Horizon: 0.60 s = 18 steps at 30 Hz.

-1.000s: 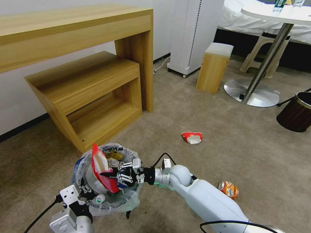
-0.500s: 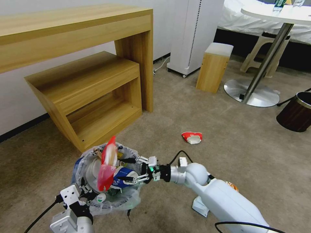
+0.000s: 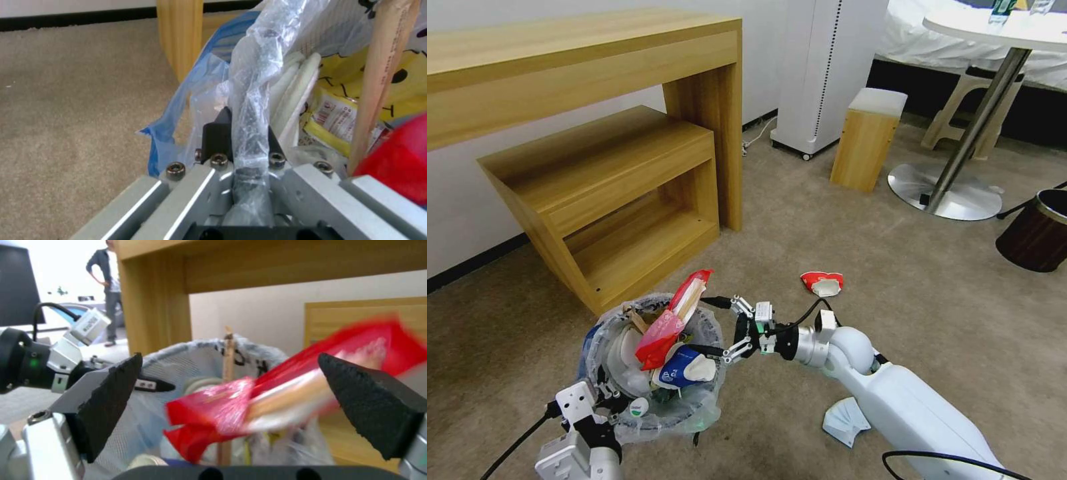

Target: Pick up the trash bin and place the garbage on the floor into it.

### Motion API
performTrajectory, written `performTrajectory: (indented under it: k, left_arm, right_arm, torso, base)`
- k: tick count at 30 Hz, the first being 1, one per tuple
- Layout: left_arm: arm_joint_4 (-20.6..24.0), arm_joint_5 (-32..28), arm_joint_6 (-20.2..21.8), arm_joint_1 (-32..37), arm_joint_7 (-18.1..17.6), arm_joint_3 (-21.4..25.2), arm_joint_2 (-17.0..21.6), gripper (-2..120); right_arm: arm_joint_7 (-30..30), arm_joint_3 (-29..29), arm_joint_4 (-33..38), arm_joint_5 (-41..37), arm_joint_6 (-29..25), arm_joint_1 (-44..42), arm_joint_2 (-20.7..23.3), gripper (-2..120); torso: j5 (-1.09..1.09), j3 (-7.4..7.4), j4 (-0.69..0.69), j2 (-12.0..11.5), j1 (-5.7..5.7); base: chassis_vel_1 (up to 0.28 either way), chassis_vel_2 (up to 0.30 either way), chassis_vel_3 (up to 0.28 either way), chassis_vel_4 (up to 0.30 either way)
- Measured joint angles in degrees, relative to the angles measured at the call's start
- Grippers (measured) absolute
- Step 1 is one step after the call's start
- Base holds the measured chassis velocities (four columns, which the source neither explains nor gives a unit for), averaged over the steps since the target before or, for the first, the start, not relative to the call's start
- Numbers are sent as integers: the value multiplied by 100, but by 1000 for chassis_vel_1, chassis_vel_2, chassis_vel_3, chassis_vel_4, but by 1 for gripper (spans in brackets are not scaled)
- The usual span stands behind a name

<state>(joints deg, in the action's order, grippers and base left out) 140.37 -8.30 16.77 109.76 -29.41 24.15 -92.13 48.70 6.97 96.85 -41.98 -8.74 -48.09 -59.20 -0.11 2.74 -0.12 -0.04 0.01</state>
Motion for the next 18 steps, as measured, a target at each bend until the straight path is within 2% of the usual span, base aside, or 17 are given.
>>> performTrajectory:
  k: [7, 14, 16, 17, 18]
  left_arm:
    - [7, -42, 0, -27, 3, 13, 0, 0]
    - [-20, -96, 0, -73, 4, 34, 0, 0]
    - [-45, -177, 21, -126, 0, 74, 0, 0]
    - [-47, -210, 33, -141, -1, 88, 0, 0]
    - [-48, -309, 68, -182, -12, 135, 0, 0]
  right_arm:
    - [-593, -454, 653, -144, 15, -393, 449, 100]
    - [-1180, -699, 968, -115, 25, -648, 577, 100]
    - [-2468, -1058, 1428, 113, 418, -1026, 700, 100]
    - [-2804, -1186, 1572, 139, 571, -1156, 734, 100]
    - [-3552, -1547, 1972, 182, 1027, -1555, 840, 100]
  torso:
    - [0, 0, 0, 0, 0]
    - [0, 0, 0, 0, 0]
    - [0, 0, 0, 0, 0]
    - [0, 0, 1, 0, 0]
    - [0, 0, -1, 0, -1]
  base:
    - [0, 0, 0, 0]
    - [0, 0, 0, 0]
    - [0, 0, 0, 0]
    - [0, 0, 0, 0]
    - [0, 0, 0, 0]
